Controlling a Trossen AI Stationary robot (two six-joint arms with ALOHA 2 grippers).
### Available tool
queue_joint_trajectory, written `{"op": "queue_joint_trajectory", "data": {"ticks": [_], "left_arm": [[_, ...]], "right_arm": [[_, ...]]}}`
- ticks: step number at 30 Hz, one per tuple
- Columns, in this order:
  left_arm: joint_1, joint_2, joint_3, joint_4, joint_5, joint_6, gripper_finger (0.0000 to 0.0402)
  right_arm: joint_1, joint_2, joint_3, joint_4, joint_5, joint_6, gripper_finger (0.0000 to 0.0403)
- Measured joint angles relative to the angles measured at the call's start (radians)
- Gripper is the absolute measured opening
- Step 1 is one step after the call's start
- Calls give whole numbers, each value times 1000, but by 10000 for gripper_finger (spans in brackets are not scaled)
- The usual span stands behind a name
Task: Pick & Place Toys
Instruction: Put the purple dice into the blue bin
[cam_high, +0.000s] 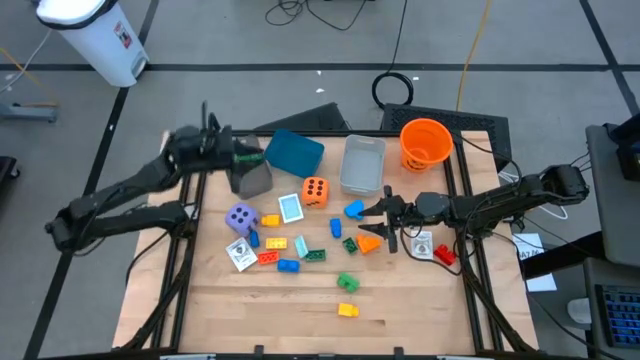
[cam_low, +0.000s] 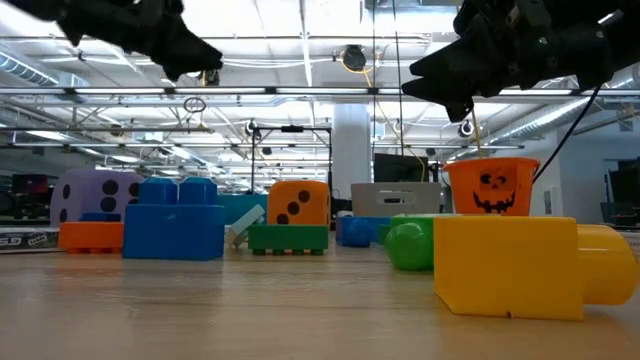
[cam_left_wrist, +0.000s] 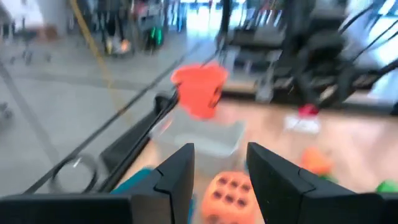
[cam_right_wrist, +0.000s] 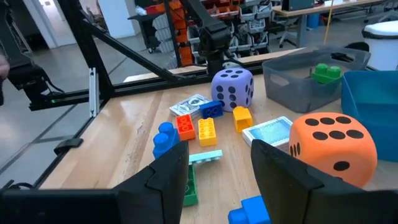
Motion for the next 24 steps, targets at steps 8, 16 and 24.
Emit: {"op": "queue_joint_trajectory", "data": {"ticks": [8, 16, 24], "left_arm": [[-241, -80, -242, 389, -104, -130, 154], [-559, -45, -253, 310, -416, -128, 154], [-880, 13, -253, 164, -811, -261, 154]], "right_arm": [[0, 0, 0, 0, 0, 2, 167], [1, 0, 0, 0, -1, 2, 167], [1, 0, 0, 0, -1, 2, 167]]}}
